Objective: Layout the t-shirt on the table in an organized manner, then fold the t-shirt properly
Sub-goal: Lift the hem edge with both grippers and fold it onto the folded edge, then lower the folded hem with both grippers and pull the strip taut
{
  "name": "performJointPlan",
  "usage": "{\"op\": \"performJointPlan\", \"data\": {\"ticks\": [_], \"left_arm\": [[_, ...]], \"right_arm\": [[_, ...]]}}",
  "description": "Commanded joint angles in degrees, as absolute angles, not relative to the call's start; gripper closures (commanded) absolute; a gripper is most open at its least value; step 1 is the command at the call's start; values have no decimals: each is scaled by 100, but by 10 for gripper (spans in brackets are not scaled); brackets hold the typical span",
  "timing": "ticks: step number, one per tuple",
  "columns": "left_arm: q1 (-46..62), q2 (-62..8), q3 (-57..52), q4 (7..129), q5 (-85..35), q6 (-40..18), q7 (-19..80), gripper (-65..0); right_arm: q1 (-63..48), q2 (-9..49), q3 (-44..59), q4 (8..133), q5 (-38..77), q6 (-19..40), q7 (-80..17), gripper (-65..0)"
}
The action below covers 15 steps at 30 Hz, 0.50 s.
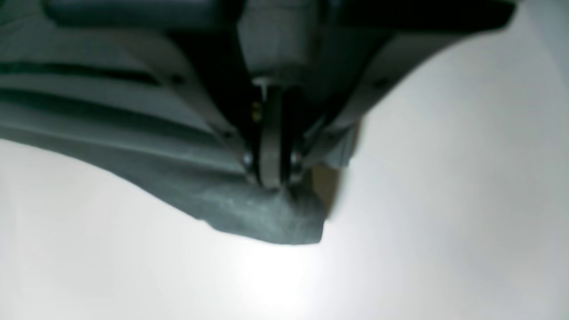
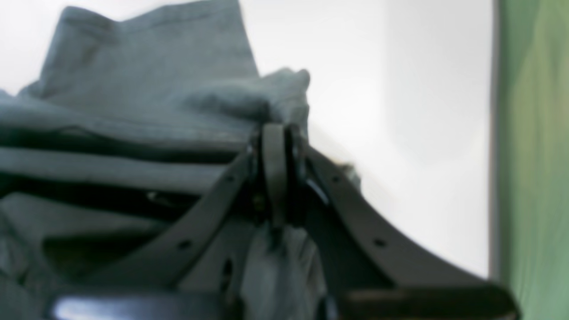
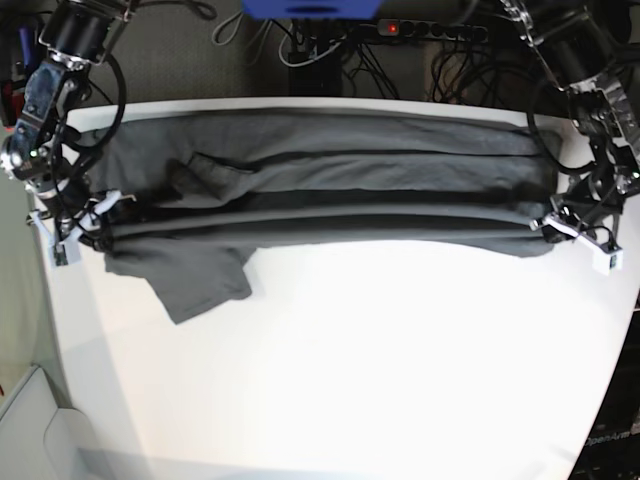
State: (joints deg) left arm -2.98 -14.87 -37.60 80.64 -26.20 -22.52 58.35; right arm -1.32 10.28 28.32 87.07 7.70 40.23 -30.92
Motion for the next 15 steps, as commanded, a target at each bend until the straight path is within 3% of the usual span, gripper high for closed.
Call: {"op": "performJointPlan", "data": {"ticks": [1, 12, 15], "left_arm": [[-312, -1578, -3785, 8251, -2651, -2237, 5842, -11], [409, -1464, -3785, 9077, -2651, -2237, 6563, -11], [426, -1464, -3785, 9200, -2651, -2237, 6976, -11]], "right_arm": [[-171, 1121, 2862, 8919, 831, 4000, -2949, 0], [-1209, 971, 2862, 9938, 831, 4000, -2976, 0], [-1349, 1007, 2853, 10070, 831, 4000, -3424, 0]]}}
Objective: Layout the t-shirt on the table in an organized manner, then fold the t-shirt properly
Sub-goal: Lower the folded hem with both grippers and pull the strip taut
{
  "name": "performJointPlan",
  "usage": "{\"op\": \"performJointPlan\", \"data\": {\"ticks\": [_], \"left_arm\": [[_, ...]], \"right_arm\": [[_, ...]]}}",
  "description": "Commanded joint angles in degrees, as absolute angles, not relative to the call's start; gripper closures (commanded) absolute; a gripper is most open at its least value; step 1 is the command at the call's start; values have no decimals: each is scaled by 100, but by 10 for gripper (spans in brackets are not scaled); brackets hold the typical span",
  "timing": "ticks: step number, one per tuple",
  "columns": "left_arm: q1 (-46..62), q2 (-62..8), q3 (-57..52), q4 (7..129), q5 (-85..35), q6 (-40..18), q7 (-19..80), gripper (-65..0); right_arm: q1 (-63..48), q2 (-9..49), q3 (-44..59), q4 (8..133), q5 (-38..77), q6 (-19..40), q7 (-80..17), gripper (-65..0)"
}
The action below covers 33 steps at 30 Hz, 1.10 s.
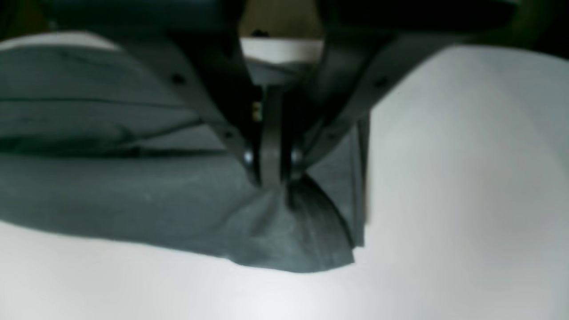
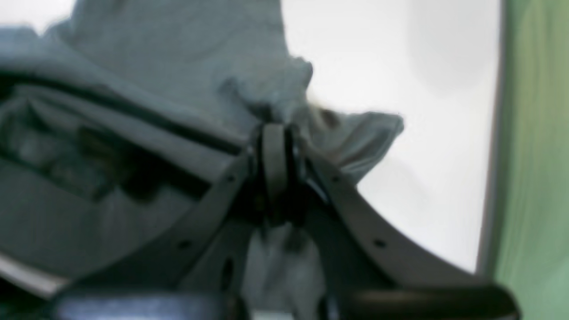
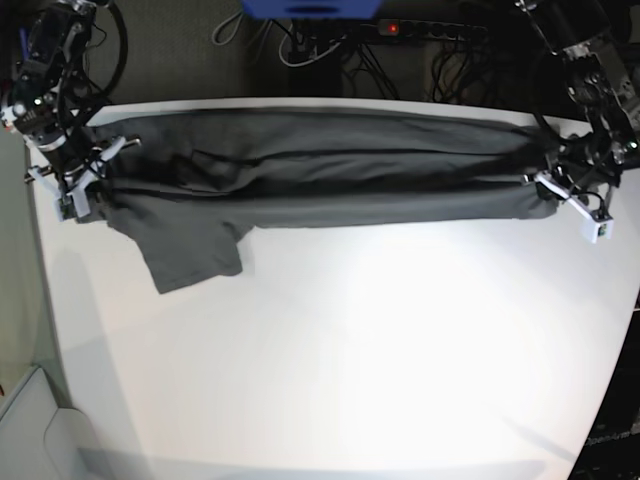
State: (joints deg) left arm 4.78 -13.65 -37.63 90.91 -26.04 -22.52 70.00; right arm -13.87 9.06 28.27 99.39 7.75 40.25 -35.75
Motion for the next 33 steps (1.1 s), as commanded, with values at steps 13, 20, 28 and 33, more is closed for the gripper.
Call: {"op": "performJointPlan", "data": {"ticks": [13, 20, 28, 33], "left_arm": [[409, -1640, -3785, 9288, -2651, -2237, 7468, -13], [303, -1780, -3785, 9288, -2651, -2237, 7785, -13], [382, -1807, -3732, 9235, -2624, -2237, 7741, -14], [382, -1771, -3732, 9235, -2615, -2237, 7705, -14]], "right_arm": [[-1323, 1420, 2809, 10185, 822, 4000, -4699, 0], [-1367, 1411, 2853, 10185, 822, 4000, -4699, 0], [-1727, 1262, 2809, 10141, 804, 4000, -4690, 0], [-1736, 1130, 2809, 10141, 804, 4000, -4690, 0]]}}
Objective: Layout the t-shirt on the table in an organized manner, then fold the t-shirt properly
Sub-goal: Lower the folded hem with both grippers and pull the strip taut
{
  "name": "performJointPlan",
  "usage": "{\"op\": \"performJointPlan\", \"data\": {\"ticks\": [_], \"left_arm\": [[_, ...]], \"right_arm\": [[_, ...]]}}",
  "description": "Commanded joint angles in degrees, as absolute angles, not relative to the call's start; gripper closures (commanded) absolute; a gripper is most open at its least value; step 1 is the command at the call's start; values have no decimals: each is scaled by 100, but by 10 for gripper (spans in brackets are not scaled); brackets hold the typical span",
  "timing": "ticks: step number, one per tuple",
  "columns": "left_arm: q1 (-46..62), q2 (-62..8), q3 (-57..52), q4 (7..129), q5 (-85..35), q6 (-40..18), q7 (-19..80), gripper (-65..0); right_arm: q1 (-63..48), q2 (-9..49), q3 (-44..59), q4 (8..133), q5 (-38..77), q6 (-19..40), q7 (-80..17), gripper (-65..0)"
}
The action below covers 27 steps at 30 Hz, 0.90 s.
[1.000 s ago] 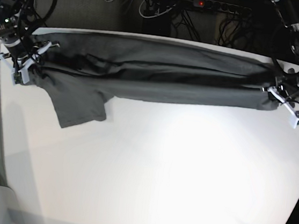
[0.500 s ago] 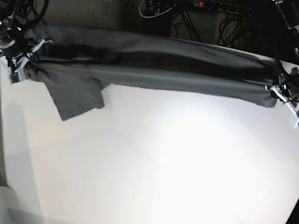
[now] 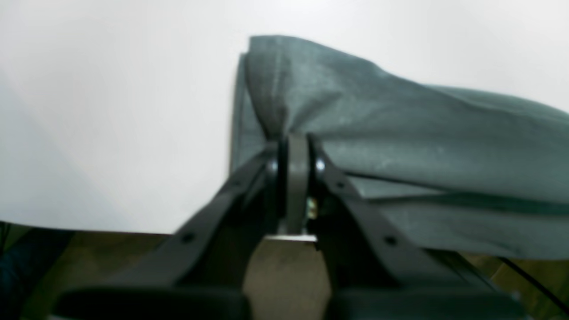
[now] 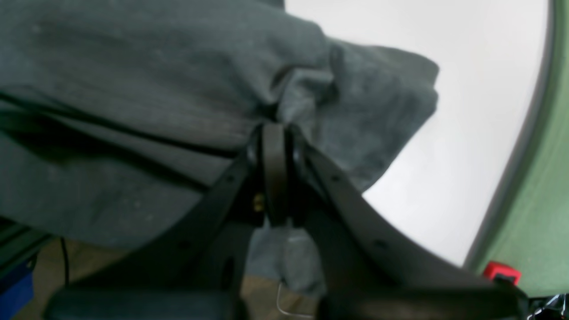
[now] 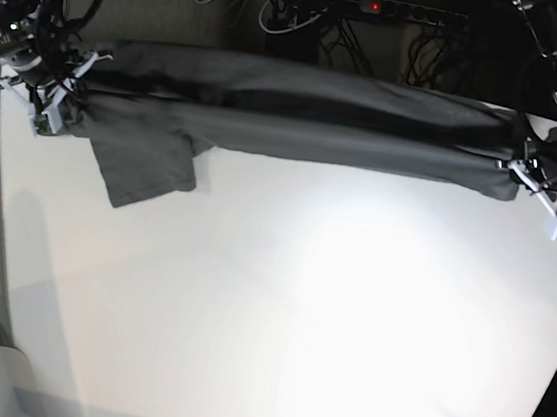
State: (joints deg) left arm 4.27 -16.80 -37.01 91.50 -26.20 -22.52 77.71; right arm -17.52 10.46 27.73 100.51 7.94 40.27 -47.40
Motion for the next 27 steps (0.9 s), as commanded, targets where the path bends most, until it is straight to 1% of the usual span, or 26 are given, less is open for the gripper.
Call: {"op": "performJointPlan", "data": {"ticks": [1, 6, 8, 21, 27], "left_arm": [[365, -1771, -3732, 9235, -2615, -2237, 7688, -14], [303, -1798, -3741, 9314, -2651, -2237, 7565, -14], [110, -1798, -3741, 9305, -2642, -2237, 7459, -13], [-585, -1763, -3767, 9235, -2615, -2237, 7398, -11], [-664, -1754, -3732, 9059, -2607, -2237, 6826, -11]], "right_arm": [[-1736, 1130, 2809, 10141, 804, 4000, -4690, 0], [-1684, 1095, 2826, 10141, 804, 4000, -4690, 0], [-1657, 1095, 2844, 10149, 804, 4000, -4664, 0], [-479, 1103, 2862, 10132, 804, 4000, -4690, 0], [-163, 1095, 2818, 10132, 804, 4000, -4690, 0]]}}
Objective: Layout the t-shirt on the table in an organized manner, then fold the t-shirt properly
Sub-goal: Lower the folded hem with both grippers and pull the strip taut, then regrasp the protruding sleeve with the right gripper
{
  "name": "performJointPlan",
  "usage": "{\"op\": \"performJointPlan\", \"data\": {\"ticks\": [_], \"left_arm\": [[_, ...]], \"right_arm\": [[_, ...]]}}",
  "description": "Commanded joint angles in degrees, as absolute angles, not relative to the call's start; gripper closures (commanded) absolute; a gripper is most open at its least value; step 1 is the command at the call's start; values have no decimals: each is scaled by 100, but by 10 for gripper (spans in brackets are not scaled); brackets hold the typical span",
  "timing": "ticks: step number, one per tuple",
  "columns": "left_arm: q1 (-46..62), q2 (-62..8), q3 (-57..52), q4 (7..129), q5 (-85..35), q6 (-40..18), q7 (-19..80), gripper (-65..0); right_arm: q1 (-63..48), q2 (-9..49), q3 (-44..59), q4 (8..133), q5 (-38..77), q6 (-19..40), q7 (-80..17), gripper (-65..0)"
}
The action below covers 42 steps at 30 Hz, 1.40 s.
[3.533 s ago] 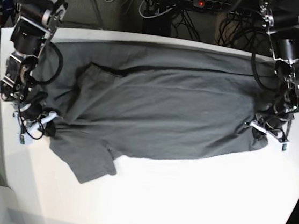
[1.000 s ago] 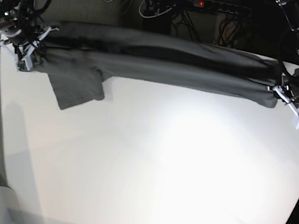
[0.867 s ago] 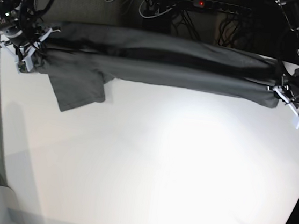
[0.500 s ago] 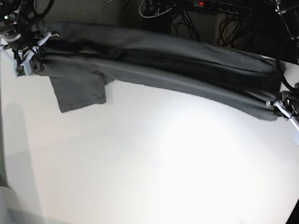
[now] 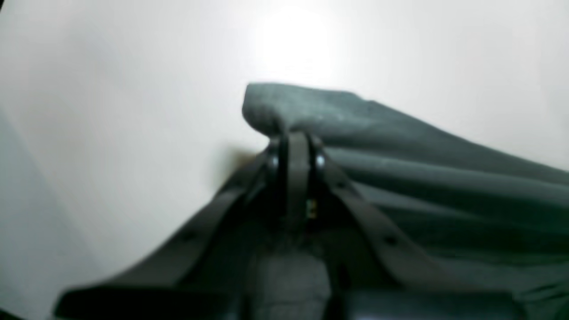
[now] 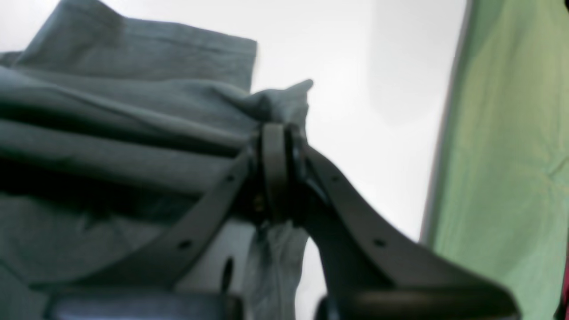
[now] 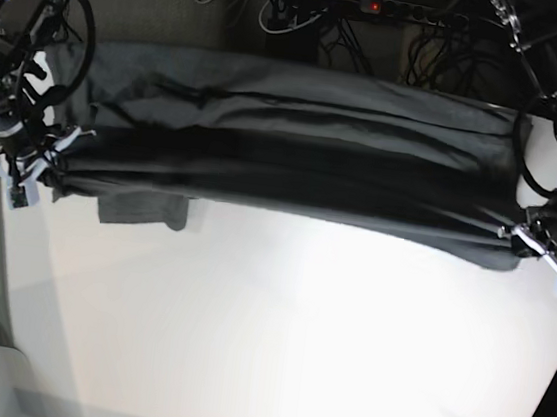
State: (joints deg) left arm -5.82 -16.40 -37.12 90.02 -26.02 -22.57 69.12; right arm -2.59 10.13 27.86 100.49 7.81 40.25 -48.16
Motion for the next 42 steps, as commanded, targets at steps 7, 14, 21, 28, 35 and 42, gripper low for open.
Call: {"op": "performJointPlan", "data": {"ticks": [7, 14, 21, 28, 35, 42], "left_arm": [[-673, -1798, -3732, 8391, -2607, -2237, 6484, -11], [-673, -1807, -3653, 7802, -2607, -2237, 6053, -11], [-673, -2018, -2800, 7547, -2607, -2237, 6044, -12], [-673, -2018, -2747, 6976, -2607, -2237, 6044, -13], [-655, -2167, -2712, 6607, -2607, -2237, 6026, -21], [-646, -2167, -2747, 6624, -2607, -2237, 6044, -270]], "right_arm": [[-136, 1103, 2809, 9675, 804, 4000, -4681, 0], [-198, 1103, 2809, 8866, 804, 4000, -4629, 0], [-198, 1138, 2545, 8813, 804, 4000, -4629, 0], [-207, 1138, 2396, 8813, 796, 4000, -4655, 0], [-180, 1147, 2396, 8813, 796, 4000, -4646, 0], [-145, 1218, 2396, 8813, 796, 4000, -4681, -11]]}}
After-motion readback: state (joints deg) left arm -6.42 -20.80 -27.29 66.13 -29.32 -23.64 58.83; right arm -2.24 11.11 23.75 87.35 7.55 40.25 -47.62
